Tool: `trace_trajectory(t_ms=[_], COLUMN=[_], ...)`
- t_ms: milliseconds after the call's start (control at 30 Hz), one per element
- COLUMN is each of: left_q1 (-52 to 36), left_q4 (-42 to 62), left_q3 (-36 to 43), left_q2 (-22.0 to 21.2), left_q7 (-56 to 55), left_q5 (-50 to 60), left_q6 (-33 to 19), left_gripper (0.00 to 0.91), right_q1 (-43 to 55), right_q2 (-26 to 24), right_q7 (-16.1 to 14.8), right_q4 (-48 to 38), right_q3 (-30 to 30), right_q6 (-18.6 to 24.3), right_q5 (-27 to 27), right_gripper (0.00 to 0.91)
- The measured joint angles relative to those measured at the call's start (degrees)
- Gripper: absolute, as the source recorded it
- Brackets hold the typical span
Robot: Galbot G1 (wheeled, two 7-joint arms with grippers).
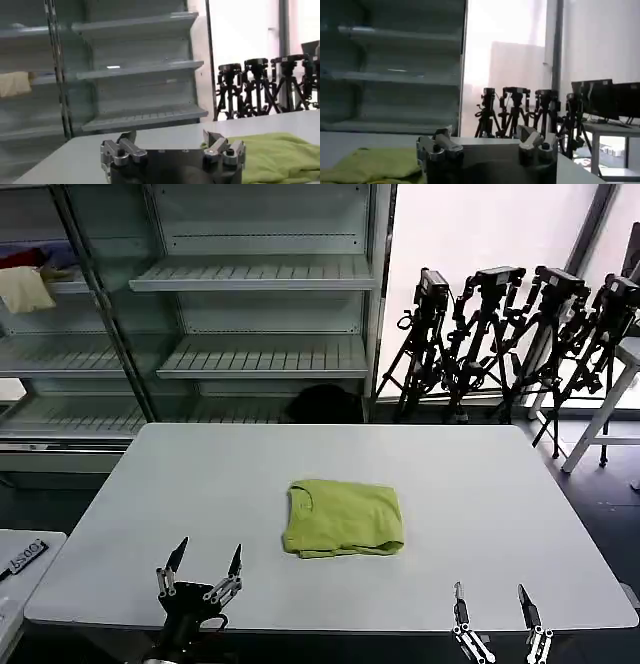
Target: Fold and organize the clothes.
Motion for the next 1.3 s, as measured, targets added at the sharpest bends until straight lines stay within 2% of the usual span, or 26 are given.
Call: trace_trajectory(t_ms=[967, 1300], left_q1=[1.1, 1.4], left_q4=[-0.4, -0.3], left_q3=[-0.4, -1.2], left_q2=[-0.2, -0.1], left_q7=[0.1, -0.8], left_q5=[1.1, 0.9], left_q6=[-0.7, 0.6], left_gripper=[0.907, 0.907], right_q1=[0.2, 0.1], right_q2=[0.4, 0.2], right_q7=[0.2, 0.2], right_q4=[-0.8, -1.1], right_q3=[-0.8, -0.9], right_q6=[0.0, 0.4], right_q5=[1.1, 1.4], right_gripper=[0.907, 0.907])
